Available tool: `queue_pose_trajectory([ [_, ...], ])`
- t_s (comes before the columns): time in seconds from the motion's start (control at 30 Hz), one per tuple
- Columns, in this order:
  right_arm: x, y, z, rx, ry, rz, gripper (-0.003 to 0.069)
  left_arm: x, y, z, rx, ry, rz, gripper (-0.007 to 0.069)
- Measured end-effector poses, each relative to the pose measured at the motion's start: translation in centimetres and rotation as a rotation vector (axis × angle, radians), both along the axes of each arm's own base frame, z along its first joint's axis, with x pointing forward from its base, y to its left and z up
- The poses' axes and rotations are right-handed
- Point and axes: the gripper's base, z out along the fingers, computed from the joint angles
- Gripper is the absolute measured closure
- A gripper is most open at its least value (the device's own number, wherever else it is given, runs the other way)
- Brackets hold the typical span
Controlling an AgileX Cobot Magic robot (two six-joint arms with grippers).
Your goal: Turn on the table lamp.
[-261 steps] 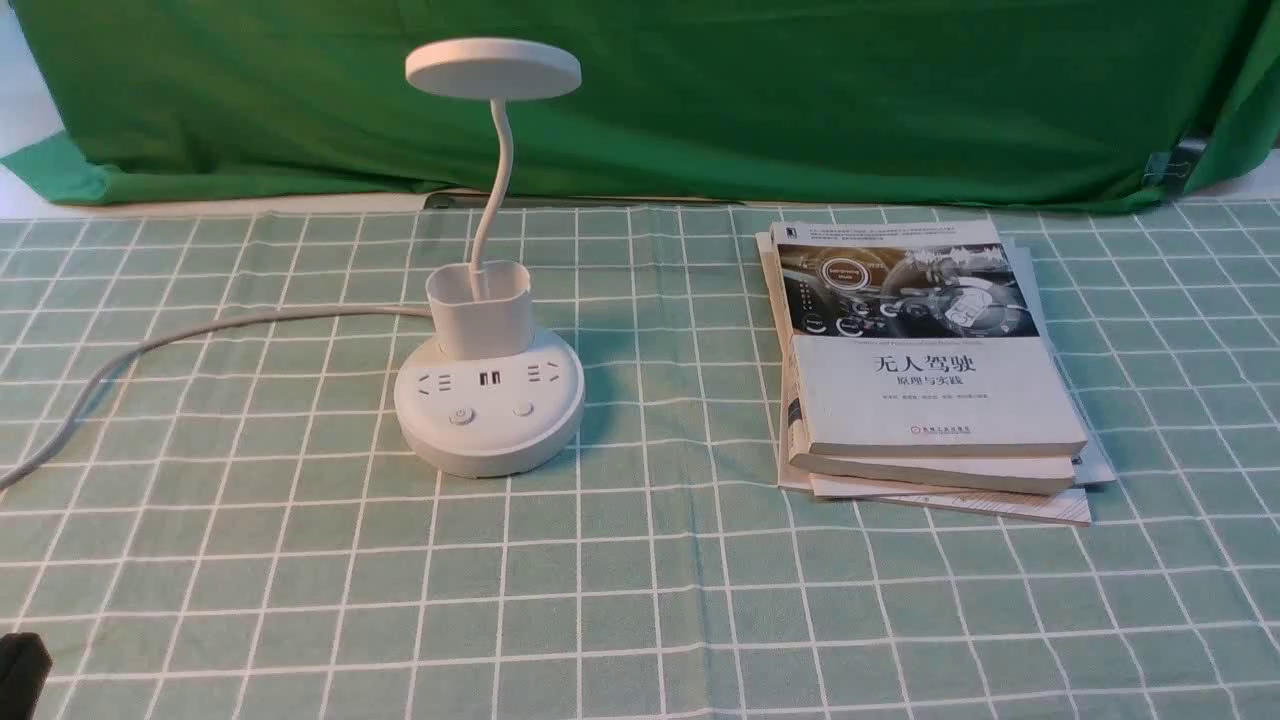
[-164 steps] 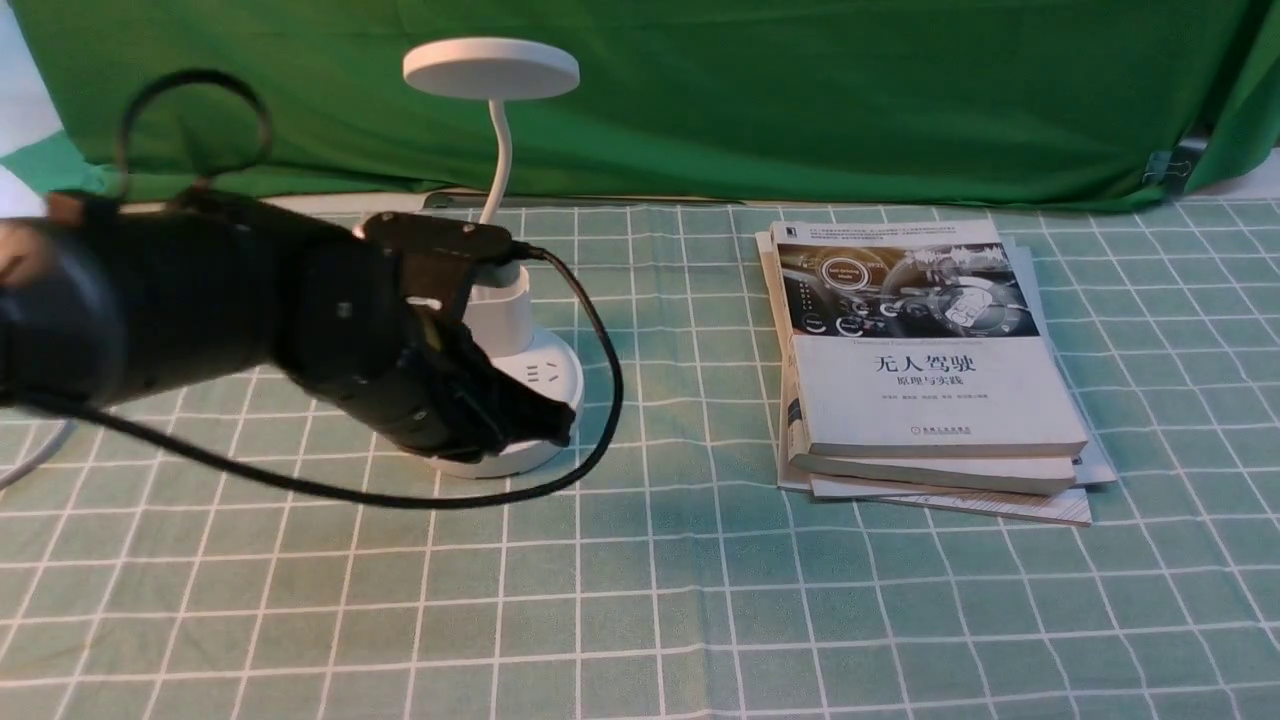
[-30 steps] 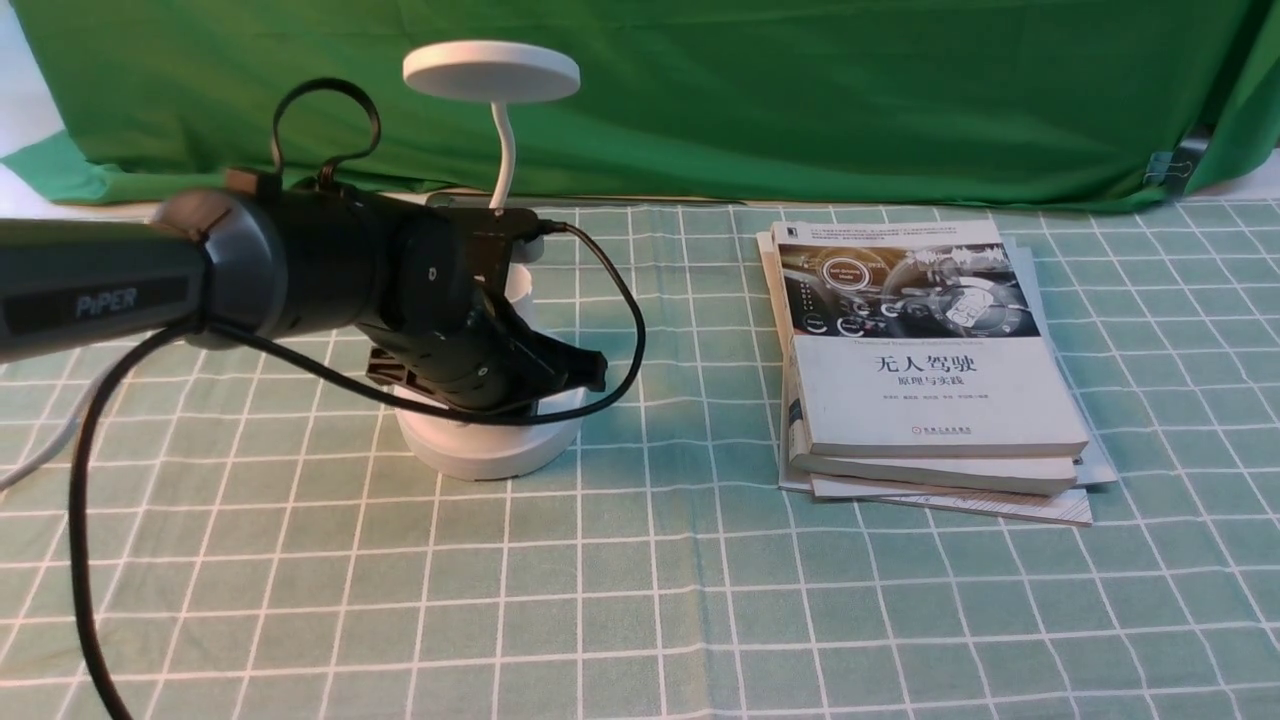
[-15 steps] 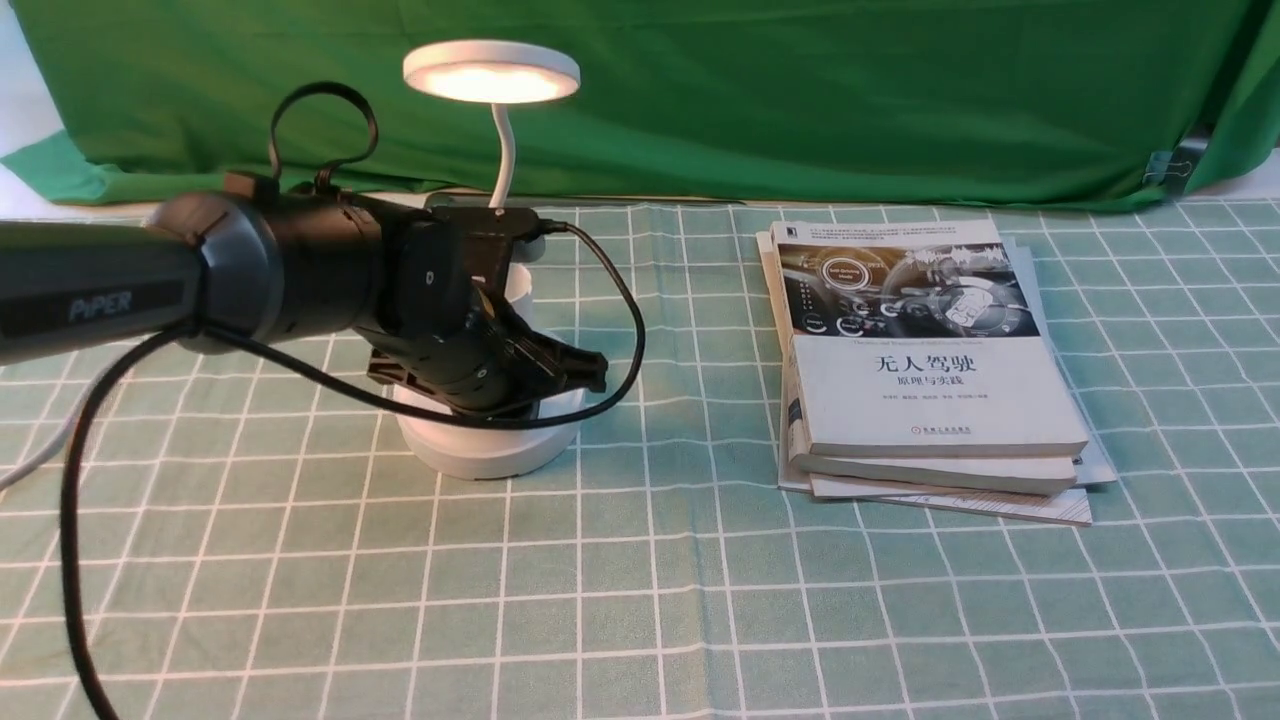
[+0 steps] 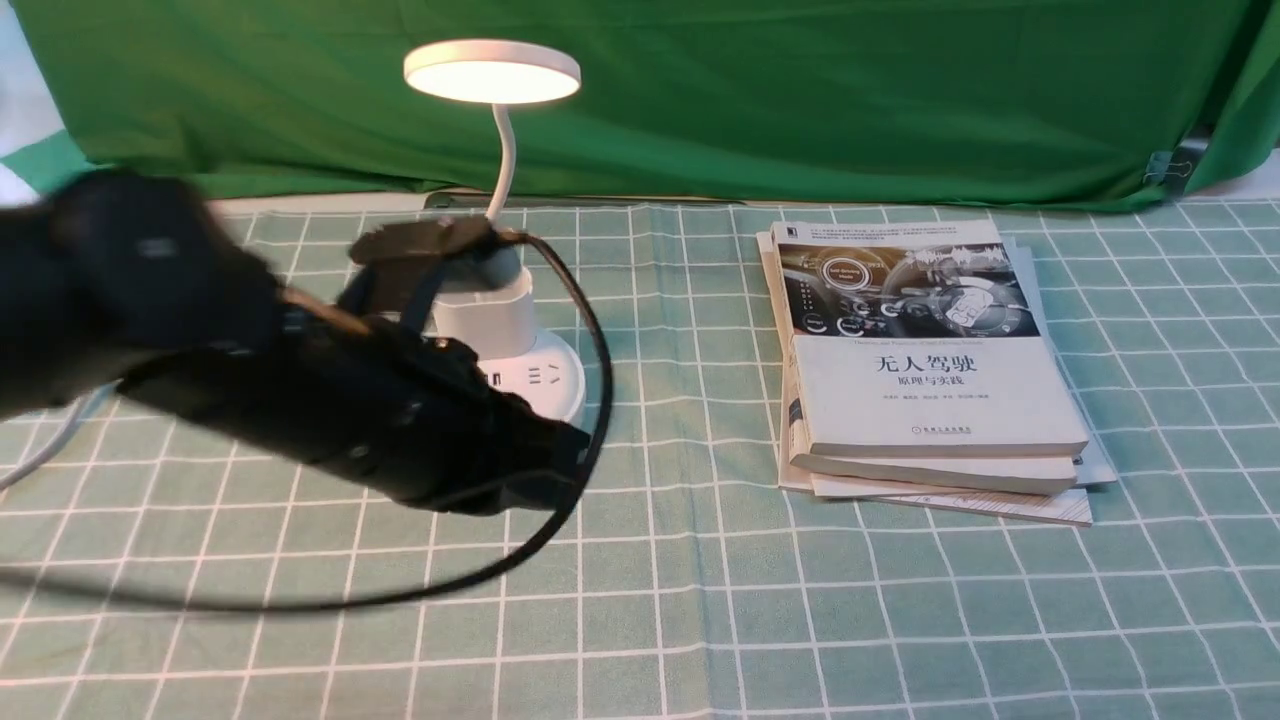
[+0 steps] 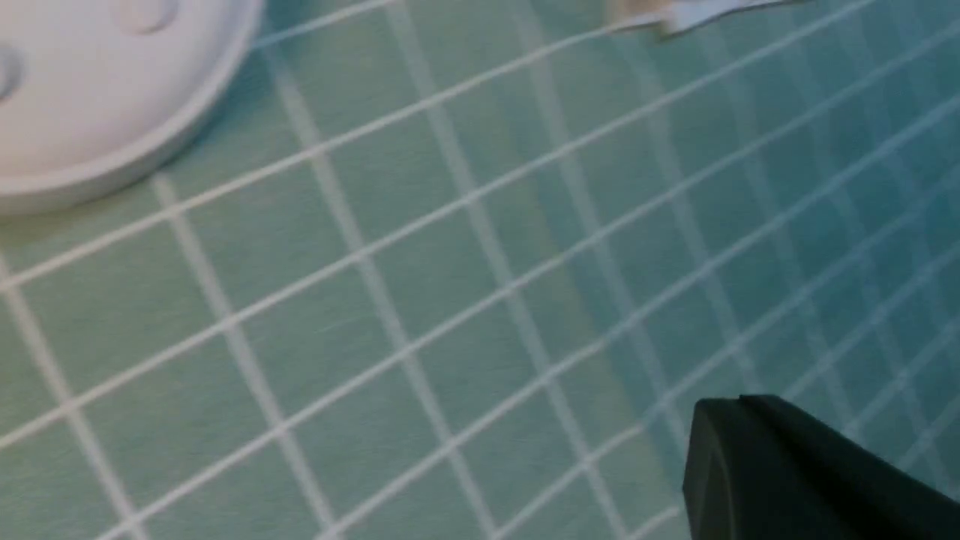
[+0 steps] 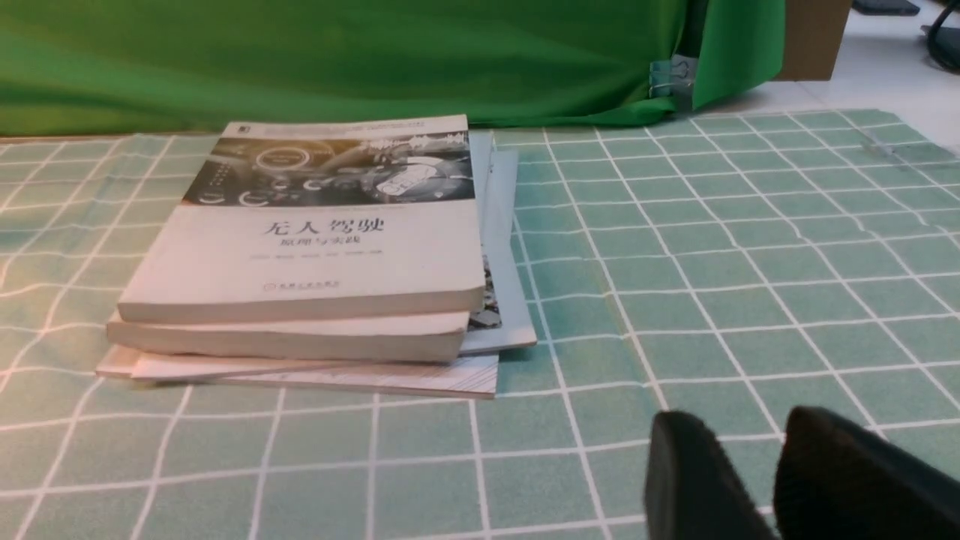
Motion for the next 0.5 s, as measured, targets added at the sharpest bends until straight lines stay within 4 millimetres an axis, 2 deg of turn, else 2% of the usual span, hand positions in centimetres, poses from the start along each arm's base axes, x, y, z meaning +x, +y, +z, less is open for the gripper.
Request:
queue_pose_trajectory([
  [0.1,0.0,0.0,0.0,0.000,0.000,0.000,0.0418,-2.9,1.2,3.5,-0.096,-0.163,-0.003,0.0624],
  [0.3,0.0,0.0,0.0,0.000,0.000,0.000,0.0418,-6.3,3.0,7.6,-0.164,-0.367,0.006,0.0624],
  [0.5,0.0,0.0,0.0,0.000,0.000,0.000,0.0418,-8.4,3.9,9.4,-0.202,-0.452,0.006,0.0624],
])
